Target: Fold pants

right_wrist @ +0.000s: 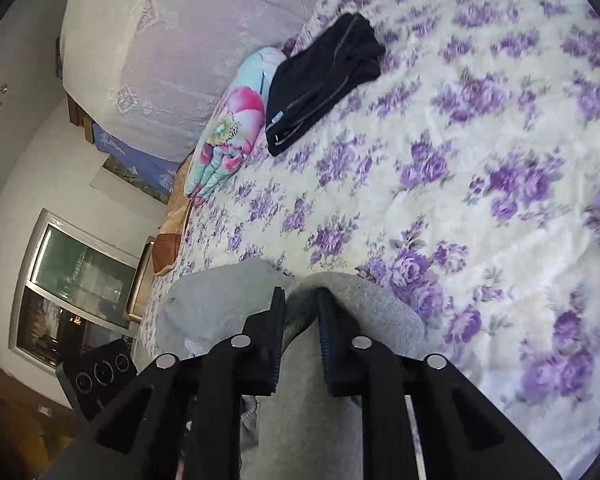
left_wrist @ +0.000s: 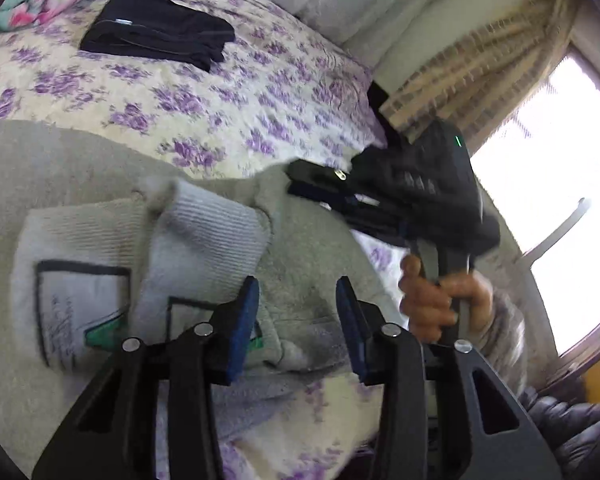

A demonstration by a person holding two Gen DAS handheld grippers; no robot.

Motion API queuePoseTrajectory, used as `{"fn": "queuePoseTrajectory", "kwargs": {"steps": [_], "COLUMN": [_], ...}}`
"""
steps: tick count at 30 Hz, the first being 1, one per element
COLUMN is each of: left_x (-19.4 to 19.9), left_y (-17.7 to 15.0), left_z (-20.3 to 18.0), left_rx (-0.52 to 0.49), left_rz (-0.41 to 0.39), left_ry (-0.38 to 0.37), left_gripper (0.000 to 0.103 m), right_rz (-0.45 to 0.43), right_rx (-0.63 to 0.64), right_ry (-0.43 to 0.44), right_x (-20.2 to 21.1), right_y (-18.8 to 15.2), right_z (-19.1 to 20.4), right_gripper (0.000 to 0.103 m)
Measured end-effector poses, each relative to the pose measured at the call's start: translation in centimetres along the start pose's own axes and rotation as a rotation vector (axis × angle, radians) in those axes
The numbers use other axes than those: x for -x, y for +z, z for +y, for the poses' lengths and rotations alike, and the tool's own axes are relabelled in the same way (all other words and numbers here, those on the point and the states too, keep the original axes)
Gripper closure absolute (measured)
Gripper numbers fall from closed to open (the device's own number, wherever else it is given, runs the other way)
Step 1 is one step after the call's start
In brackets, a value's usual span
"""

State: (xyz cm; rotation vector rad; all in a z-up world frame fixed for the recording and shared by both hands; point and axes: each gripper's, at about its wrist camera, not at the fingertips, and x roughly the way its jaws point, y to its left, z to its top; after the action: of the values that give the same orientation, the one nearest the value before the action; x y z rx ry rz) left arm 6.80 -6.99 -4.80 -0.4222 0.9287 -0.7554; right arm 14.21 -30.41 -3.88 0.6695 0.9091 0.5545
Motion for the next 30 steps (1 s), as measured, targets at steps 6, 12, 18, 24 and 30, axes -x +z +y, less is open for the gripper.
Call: {"fn": "queuePoseTrajectory", "kwargs": {"steps": [6, 12, 18, 24, 30], "left_x": [0.7, -1.4, -0.6, 9.2, 20.9], "left_y": [2.8, 2.8, 2.5, 0.4, -5.5], "left_z": [0.1, 5.3, 5.0, 5.2, 12.5], "left_rx": [0.007, 0.093, 0.082, 0.121, 0.441], "left_rz": [-0.073, -0.026, -0.050, -0.246, -0.362], "left_ry": [0.114, 0.342, 0.331, 0.352, 0.316], "left_gripper": [0.037, 0.027, 0.027, 0.029, 0.028], "right_rz": [-0.066, 0.041, 0.030, -0.122, -0.124], "right_rx": [0.237, 0.322, 0.299, 0.518, 0.710], "right_ry": [-0.036, -0.229, -0.225, -0.260, -0.345], "right_x": [3.7, 0.7, 1.0, 3.8, -0.5], "right_y": [-3.2, -8.6, -9.5, -10.9, -12.4], "right_z": [6.2, 5.3, 4.3, 10.6, 14.5], "right_gripper": [0.054, 0.056, 0.057, 0.035, 0.033]}}
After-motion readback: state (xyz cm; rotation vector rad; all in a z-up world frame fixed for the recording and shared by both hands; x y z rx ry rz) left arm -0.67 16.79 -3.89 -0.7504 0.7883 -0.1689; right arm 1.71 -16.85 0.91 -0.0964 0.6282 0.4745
